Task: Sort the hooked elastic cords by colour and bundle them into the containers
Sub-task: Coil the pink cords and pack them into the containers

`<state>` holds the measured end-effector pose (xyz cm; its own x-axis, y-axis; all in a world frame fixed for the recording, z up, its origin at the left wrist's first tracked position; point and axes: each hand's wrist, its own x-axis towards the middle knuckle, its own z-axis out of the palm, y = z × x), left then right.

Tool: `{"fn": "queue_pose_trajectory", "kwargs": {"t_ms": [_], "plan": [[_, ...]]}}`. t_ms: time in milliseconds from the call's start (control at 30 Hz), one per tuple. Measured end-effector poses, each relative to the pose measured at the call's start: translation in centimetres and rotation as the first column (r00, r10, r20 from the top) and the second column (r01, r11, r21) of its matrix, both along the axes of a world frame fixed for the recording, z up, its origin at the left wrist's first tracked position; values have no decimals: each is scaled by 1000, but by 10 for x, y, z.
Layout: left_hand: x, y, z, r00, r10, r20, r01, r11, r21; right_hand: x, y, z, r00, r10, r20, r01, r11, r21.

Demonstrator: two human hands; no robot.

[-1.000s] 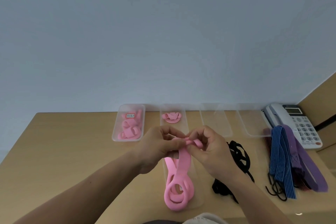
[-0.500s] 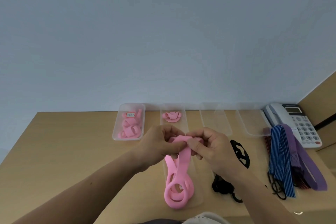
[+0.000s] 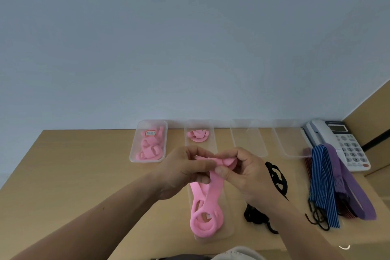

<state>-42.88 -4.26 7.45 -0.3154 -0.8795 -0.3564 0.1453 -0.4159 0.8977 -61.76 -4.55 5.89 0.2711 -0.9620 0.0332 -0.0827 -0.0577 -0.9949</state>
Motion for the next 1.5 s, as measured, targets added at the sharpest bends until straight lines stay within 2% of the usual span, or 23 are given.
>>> {"fn": "queue_pose_trajectory", "kwargs": {"t_ms": [167,267,367,500,667,767,1033,1133,1300,1500], "plan": [[-2,1,-1,996,67,63,-58,990,-125,0,-2,0,999,12,37,-14,997,79],[-3,2,-1,982,122,142,-82,962,-259,-2,-3,4,996,36,80,-46,991,127],[-6,2,-3,963,156,220,-59,917,-394,0,-5,10,998,12,66,-20,992,125],[-8,2,-6,944,177,277,-16,867,-498,1,-10,10,996,11,90,-23,991,134],[0,1,-5,952,93,293,29,921,-388,-2,-11,8,988,33,148,-55,988,143],[1,0,-3,963,46,265,46,942,-333,-3,-10,5,991,56,120,-72,988,134],[-3,0,0,997,9,76,9,975,-221,-4,-9,3,998,25,66,-30,996,80],[-3,-1,-4,995,35,96,-10,971,-240,-3,-7,3,999,27,41,-30,997,70],[-4,-3,-7,987,60,152,-5,943,-334,-5,-8,10,992,42,121,-60,987,146],[-5,-4,-12,958,103,269,7,926,-378,-2,-10,11,999,12,50,-20,986,164]]}}
